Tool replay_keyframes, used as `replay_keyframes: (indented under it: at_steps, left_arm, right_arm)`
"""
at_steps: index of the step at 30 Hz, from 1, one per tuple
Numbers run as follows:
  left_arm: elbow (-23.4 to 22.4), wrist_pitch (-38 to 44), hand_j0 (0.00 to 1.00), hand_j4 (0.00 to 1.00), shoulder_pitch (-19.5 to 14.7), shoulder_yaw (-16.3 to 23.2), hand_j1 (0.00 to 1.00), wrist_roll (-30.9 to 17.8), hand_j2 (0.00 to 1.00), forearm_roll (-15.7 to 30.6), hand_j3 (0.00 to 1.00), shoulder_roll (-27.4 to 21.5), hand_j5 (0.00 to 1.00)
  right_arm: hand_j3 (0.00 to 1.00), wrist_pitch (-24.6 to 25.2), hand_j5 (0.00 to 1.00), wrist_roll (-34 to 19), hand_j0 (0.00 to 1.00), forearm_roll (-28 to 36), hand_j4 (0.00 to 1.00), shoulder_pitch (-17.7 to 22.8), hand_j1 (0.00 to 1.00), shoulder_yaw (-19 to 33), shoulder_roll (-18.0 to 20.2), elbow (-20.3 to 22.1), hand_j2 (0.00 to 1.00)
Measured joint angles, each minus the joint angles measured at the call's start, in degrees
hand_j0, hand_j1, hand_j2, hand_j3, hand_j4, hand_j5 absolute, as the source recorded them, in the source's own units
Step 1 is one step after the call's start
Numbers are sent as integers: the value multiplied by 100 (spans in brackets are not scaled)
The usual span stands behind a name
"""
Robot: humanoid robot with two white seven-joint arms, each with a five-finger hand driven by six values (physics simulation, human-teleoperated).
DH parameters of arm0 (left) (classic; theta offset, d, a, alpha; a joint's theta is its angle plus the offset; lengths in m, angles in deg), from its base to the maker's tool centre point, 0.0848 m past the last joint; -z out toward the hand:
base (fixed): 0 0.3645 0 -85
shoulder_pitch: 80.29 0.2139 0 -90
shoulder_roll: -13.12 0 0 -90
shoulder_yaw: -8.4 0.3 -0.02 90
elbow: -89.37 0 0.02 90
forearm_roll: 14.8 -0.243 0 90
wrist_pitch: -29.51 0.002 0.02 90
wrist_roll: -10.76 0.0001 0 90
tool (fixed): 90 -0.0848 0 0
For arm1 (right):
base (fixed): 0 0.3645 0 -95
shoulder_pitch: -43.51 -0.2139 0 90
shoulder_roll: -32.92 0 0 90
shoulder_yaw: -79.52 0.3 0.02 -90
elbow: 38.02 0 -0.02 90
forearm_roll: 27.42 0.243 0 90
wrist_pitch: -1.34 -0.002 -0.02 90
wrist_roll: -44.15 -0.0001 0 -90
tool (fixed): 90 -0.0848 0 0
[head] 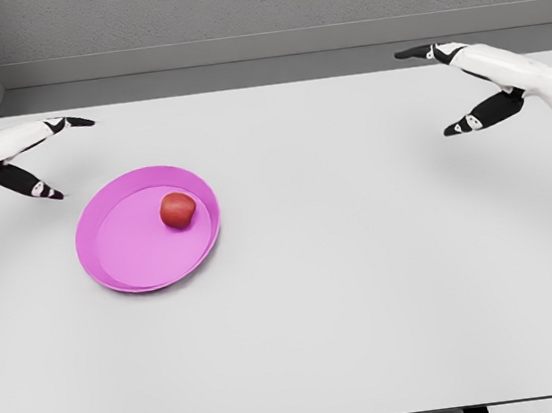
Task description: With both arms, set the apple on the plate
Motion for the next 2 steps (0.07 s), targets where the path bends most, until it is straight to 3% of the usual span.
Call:
replay_keyframes:
  at_steps: [2]
  left_arm:
    - [-48,0,100,100,9,-6,100,0,100,6,100,0,100]
  right_arm:
    - [100,0,100,0,100,0,100,-9,100,1,3,2,100]
